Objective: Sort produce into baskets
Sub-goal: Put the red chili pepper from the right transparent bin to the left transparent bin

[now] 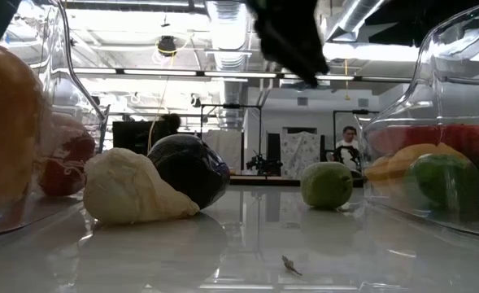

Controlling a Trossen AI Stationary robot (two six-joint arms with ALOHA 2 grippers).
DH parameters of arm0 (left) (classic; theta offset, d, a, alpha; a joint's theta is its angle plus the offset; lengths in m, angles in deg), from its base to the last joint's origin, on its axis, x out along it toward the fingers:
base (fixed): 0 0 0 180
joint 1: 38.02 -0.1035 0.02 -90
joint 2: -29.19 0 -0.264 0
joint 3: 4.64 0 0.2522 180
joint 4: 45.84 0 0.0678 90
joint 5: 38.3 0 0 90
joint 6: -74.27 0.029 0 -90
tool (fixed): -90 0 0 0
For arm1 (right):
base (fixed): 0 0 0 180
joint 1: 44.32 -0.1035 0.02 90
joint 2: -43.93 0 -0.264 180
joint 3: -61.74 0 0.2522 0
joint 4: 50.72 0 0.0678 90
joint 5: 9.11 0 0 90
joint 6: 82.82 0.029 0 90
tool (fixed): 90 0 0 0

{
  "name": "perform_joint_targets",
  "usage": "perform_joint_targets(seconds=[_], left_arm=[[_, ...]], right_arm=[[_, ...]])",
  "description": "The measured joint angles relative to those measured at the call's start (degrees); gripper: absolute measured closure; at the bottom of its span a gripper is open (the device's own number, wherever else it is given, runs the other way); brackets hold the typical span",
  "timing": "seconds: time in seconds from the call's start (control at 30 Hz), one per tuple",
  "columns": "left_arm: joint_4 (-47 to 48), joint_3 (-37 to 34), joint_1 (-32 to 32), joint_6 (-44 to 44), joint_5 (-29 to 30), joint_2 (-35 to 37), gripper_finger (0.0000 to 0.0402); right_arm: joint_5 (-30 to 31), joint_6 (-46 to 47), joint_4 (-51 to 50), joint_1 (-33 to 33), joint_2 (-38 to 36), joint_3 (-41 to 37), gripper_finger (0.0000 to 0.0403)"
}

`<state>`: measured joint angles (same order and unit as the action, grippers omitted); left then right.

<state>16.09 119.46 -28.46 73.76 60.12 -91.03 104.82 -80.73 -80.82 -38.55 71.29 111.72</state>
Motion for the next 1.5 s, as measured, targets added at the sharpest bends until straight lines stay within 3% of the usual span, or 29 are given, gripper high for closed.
perform_joint_targets(seconds=[0.2,0.3,0.43,0.6,0.77,0.93,1.03,1.2,1.37,1.5], left_arm=[[-9.5,0.0,-2.4,2.9,-3.8,0.3,0.0123],[-7.9,0.1,-2.6,5.3,-4.6,0.2,0.0123],[-7.2,0.0,-1.2,9.2,-3.8,0.2,0.0124],[-5.9,0.0,0.8,14.8,0.7,0.7,0.014],[-6.1,-0.3,1.0,14.9,-0.4,0.7,0.0166],[-18.4,-8.4,2.3,16.3,-0.5,1.6,0.0184],[-24.4,-12.1,3.2,18.2,0.5,3.0,0.019],[-32.7,-17.7,3.7,19.4,1.3,8.6,0.0193],[-41.8,-29.2,3.4,17.8,1.1,16.8,0.0194],[-46.2,-38.3,3.3,16.5,4.4,24.4,0.0194]], right_arm=[[-1.1,0.0,-0.9,0.0,0.0,0.0,0.0017],[-5.5,3.7,-3.6,-0.6,0.5,0.0,0.0017],[-5.6,10.9,-9.7,-3.9,6.1,1.3,0.0022],[-5.3,22.1,-18.0,-14.5,14.5,3.5,0.0034],[2.3,33.6,-24.1,-29.7,19.7,8.9,0.0042],[12.3,44.4,-33.1,-43.2,25.7,15.5,0.0049],[14.2,49.1,-37.5,-48.1,29.1,18.7,0.0054],[11.3,54.7,-38.3,-50.0,34.0,19.7,0.0058],[6.8,57.0,-38.6,-47.9,38.7,19.7,0.0059],[1.7,57.0,-38.3,-45.7,42.4,19.7,0.0059]])
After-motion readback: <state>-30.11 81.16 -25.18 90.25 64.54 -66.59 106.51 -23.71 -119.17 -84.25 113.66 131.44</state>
